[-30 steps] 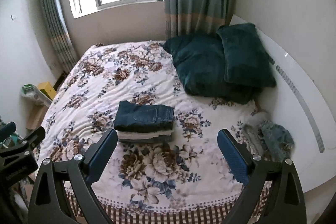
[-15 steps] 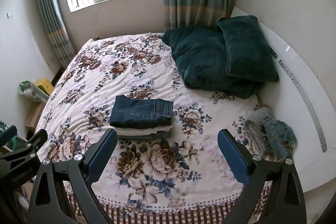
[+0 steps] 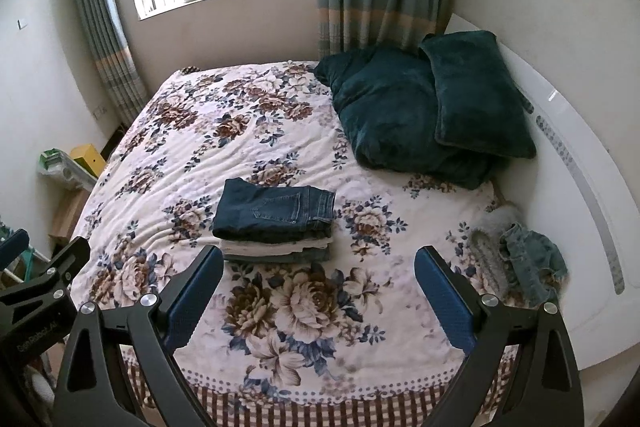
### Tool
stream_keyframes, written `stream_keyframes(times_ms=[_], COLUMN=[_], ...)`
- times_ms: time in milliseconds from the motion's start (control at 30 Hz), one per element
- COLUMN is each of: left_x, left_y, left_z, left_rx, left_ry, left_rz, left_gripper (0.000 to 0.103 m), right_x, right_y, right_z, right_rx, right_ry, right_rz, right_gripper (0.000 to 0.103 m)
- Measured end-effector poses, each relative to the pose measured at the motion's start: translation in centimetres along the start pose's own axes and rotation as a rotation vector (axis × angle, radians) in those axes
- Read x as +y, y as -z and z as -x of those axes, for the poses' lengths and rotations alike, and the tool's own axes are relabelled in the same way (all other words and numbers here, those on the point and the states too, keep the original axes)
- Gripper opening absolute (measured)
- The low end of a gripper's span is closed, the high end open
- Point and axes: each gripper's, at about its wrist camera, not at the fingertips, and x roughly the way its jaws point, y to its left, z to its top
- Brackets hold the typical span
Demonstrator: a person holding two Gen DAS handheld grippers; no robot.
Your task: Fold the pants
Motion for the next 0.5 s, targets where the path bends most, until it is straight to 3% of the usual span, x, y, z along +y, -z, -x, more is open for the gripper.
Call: stream_keyframes(times_ms=[500], left_x=[-0.01], left_y=[-0.5], left_z=[0.72], left_rx=[-0.025], left_ry=[-0.015], left_rz=[0.001], left_gripper=[0.103], right_x=[0.64], right_y=[-0.24], right_z=[0.15], right_rx=[0.003], right_ry=[-0.008], right_rz=[0.007], right_gripper=[0.099])
